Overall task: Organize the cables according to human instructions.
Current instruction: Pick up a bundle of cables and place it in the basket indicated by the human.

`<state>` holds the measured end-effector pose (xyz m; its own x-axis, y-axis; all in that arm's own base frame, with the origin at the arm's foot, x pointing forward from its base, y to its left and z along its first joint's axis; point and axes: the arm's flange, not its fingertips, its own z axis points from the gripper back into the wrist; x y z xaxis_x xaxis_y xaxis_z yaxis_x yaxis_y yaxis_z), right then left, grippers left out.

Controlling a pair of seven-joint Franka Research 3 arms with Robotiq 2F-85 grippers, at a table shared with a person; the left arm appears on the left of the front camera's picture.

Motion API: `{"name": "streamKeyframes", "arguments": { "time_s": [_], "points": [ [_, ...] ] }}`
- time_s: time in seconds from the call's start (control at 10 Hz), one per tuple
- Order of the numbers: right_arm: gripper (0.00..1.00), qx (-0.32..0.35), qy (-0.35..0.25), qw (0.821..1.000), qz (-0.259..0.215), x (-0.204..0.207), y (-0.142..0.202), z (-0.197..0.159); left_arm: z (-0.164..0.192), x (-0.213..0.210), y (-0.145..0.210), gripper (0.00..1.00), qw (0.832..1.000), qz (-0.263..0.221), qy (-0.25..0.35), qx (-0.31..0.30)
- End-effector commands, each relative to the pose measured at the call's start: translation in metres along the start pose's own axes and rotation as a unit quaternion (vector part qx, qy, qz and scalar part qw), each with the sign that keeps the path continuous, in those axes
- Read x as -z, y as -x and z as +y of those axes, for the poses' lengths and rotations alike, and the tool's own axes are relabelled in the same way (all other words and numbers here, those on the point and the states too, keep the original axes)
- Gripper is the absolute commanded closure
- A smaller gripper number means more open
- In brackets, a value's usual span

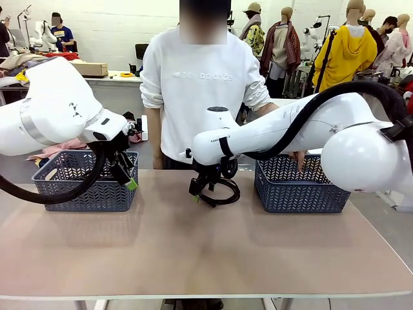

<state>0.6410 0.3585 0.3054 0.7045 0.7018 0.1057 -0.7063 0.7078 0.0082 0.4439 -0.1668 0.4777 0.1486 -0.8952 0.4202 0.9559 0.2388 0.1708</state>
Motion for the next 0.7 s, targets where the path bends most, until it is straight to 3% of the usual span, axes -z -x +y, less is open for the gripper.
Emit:
{"name": "streamKeyframes", "arguments": {
  "time_s": [0.0, 0.6],
  "points": [
    [0.00, 0.019, 0.019, 1.000, 0.000, -0.0010, -0.0022, -0.0007, 0.0019, -0.0026, 0.0007, 0.00, 1.000, 0.003, 0.001, -0.001],
    [0.59, 0.027, -0.007, 0.999, -0.022, -0.0050, -0.0033, -0.0020, 0.0019, -0.0026, 0.0007, 0.00, 1.000, 0.003, 0.001, -0.001]
  ]
}}
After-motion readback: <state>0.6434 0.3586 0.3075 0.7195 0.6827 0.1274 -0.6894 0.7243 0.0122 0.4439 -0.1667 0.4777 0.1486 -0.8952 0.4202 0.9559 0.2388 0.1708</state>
